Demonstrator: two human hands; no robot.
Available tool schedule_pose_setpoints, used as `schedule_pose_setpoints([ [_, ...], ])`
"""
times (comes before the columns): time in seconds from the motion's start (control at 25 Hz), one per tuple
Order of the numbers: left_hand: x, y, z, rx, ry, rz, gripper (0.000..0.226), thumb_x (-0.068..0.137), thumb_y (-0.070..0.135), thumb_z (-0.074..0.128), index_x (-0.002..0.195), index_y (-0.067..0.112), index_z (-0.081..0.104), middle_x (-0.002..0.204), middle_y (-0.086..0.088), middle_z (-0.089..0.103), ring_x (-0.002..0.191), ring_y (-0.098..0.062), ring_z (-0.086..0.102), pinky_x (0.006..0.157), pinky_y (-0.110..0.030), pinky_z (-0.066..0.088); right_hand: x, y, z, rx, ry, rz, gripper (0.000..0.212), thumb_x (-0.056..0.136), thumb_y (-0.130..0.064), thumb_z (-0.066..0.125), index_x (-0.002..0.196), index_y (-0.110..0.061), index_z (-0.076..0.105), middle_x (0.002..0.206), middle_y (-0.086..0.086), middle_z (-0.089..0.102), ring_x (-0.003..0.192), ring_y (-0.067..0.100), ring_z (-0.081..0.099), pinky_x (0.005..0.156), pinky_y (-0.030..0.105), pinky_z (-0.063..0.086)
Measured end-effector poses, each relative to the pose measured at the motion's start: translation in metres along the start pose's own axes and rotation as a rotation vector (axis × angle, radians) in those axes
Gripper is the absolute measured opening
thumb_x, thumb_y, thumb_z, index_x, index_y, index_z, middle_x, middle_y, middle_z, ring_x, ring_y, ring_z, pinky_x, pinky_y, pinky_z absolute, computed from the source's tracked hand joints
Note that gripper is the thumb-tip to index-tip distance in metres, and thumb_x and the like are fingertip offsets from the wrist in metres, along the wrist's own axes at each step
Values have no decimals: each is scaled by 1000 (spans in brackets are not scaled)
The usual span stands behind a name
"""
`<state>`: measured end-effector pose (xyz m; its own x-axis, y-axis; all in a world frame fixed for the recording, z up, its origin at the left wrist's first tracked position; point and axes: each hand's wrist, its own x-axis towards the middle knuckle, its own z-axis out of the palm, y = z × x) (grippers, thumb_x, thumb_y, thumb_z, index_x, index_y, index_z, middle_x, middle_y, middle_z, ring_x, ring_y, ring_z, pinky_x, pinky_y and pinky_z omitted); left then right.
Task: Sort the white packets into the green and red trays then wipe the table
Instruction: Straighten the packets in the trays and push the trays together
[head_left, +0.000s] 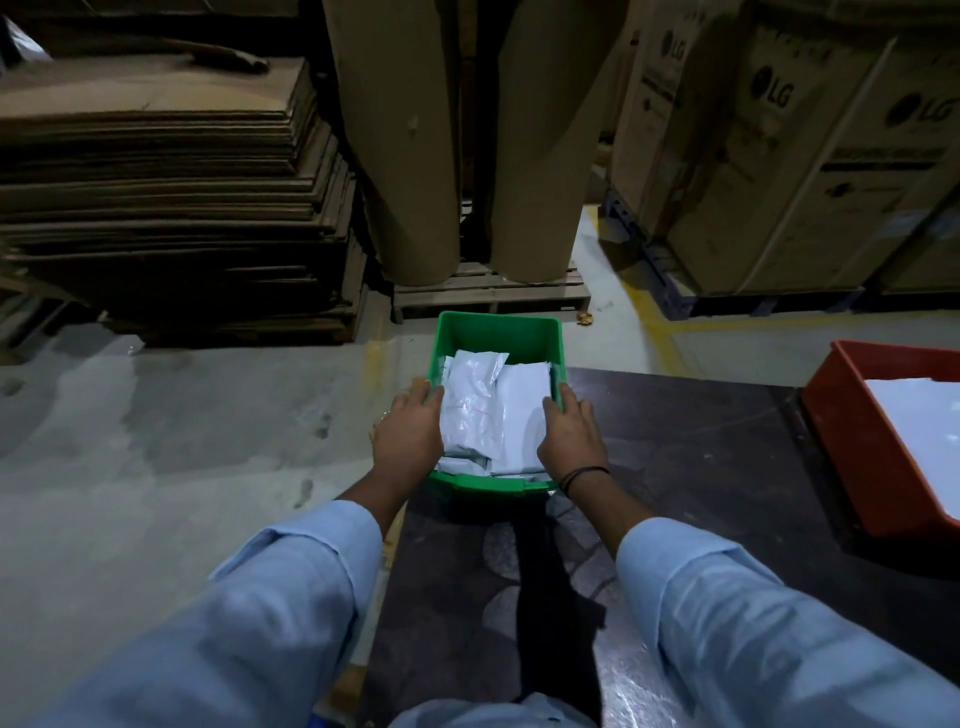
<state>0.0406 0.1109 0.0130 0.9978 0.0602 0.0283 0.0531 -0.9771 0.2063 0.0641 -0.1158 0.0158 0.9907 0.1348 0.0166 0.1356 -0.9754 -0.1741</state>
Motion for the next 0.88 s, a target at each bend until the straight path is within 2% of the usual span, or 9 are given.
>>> schedule_pose_setpoints([
  [0.24, 0, -3, -1, -30, -4, 4, 59, 87, 10, 57, 144, 20, 47, 151, -3, 44, 123, -35, 51, 87, -47, 54, 3, 2, -3, 11, -50, -16, 52, 83, 1, 47, 135, -7, 51, 160, 15, 22, 132, 41, 32, 106, 43, 37],
  [0.36, -2, -3, -6, -96, -12, -11, 63, 83, 9, 56, 145, 20, 47, 152, -2, 44, 124, -35, 52, 91, -48, 54, 4, 11, -6, 85, -106, -63, 56, 86, -2, 48, 141, -12, 49, 162, 12, 20, 135, 41, 30, 108, 46, 39],
  [0.44, -7, -3, -10, -143, -6, -22, 65, 82, 10, 58, 146, 19, 46, 151, -4, 47, 125, -35, 52, 93, -47, 54, -4, 20, -3, 148, -64, -80, 55, 90, -8, 53, 144, -12, 46, 161, 16, 21, 138, 42, 31, 111, 47, 38],
  [0.52, -15, -4, -13, -220, 28, -19, 62, 83, 11, 58, 145, 16, 49, 148, -7, 52, 125, -36, 55, 95, -44, 52, -15, 29, 2, 222, 10, -49, 52, 90, -12, 58, 141, -7, 50, 157, 21, 28, 137, 43, 34, 111, 49, 37],
  [0.64, -27, -8, -17, -338, 98, -65, 53, 86, 10, 58, 139, 15, 57, 138, -10, 61, 121, -33, 59, 95, -40, 51, -32, 39, 10, 269, 66, -64, 44, 87, -10, 62, 128, 2, 57, 144, 24, 45, 124, 46, 47, 104, 51, 44],
  [0.72, -32, -12, -19, -320, 107, -84, 51, 88, 12, 59, 139, 18, 58, 137, -8, 63, 121, -32, 60, 94, -39, 51, -39, 40, 11, 242, 65, -141, 38, 87, -9, 62, 123, 4, 59, 136, 24, 51, 116, 47, 52, 100, 51, 47],
  [0.88, -40, -16, -18, -170, 81, 21, 49, 88, 16, 59, 137, 24, 59, 137, -2, 63, 116, -33, 63, 87, -41, 54, -46, 36, 10, 199, 47, -213, 43, 89, -21, 64, 125, 3, 61, 138, 26, 53, 119, 46, 51, 101, 50, 45],
])
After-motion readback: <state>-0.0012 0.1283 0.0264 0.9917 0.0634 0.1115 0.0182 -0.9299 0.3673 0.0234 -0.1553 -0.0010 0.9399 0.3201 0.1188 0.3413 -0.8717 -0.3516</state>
